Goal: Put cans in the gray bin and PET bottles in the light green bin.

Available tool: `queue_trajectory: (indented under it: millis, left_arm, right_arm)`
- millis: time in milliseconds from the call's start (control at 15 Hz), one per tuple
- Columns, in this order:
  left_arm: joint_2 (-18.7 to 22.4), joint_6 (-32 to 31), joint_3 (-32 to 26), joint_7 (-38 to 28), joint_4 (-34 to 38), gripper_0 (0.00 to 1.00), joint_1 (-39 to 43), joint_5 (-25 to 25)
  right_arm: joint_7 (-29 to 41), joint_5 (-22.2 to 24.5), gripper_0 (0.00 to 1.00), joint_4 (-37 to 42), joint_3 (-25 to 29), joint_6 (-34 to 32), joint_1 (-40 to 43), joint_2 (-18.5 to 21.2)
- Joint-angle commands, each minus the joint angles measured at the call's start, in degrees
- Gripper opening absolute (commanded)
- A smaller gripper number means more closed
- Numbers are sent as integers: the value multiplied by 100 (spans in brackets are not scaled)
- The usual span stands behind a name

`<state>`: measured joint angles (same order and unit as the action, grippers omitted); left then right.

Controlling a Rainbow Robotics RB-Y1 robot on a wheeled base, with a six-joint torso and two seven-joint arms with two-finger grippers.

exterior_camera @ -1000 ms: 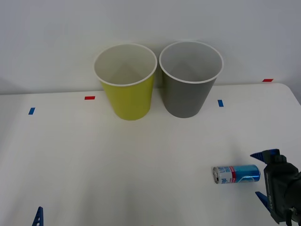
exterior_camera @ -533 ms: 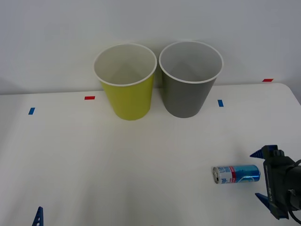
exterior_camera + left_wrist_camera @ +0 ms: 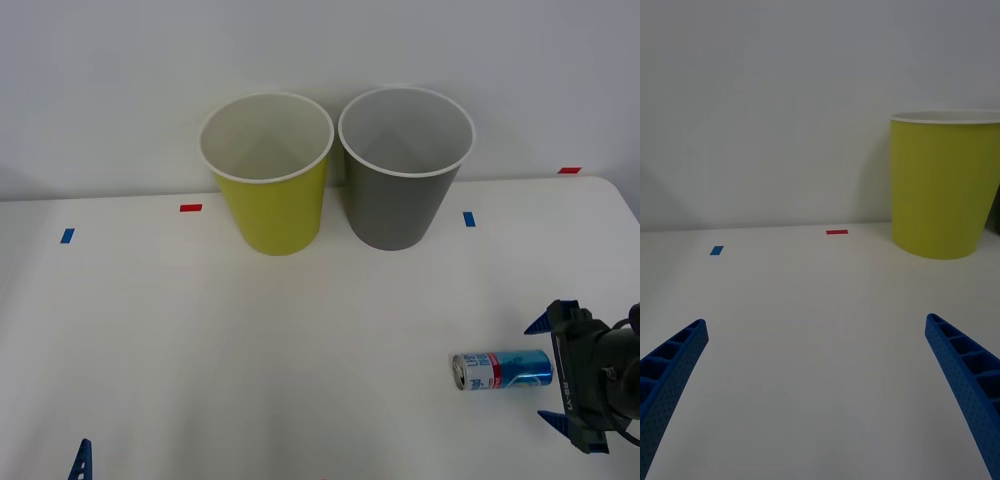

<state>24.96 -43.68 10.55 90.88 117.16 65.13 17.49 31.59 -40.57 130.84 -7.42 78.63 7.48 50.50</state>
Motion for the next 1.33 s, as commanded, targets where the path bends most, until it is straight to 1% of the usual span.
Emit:
queue_trajectory:
  millis: [67, 333, 600, 800, 933, 1200, 1333]
  left_arm:
    - [0, 0, 0, 0, 0, 100, 0, 0]
    - [0, 0, 0, 0, 0, 100, 0, 0]
    - [0, 0, 0, 0, 0, 100, 0, 0]
    - [0, 0, 0, 0, 0, 100, 0, 0]
    - [0, 0, 0, 0, 0, 100, 0, 0]
    - [0, 0, 0, 0, 0, 100, 0, 0]
    - [0, 0, 0, 0, 0, 100, 0, 0]
  right_arm:
    - [-21, -250, 100, -313, -84, 3, -238, -6]
    - [14, -268, 100, -524, -418, -76, -440, 126]
    - [67, -338, 100, -867, -928, -146, -827, 232]
    - [119, -443, 100, -1025, -1024, -146, -1029, 232]
    - [146, -628, 100, -1201, -1059, -146, -1188, 232]
    - [242, -628, 100, -1552, -1481, -146, -1609, 153]
    - [278, -637, 100, -1710, -1525, -137, -1706, 82]
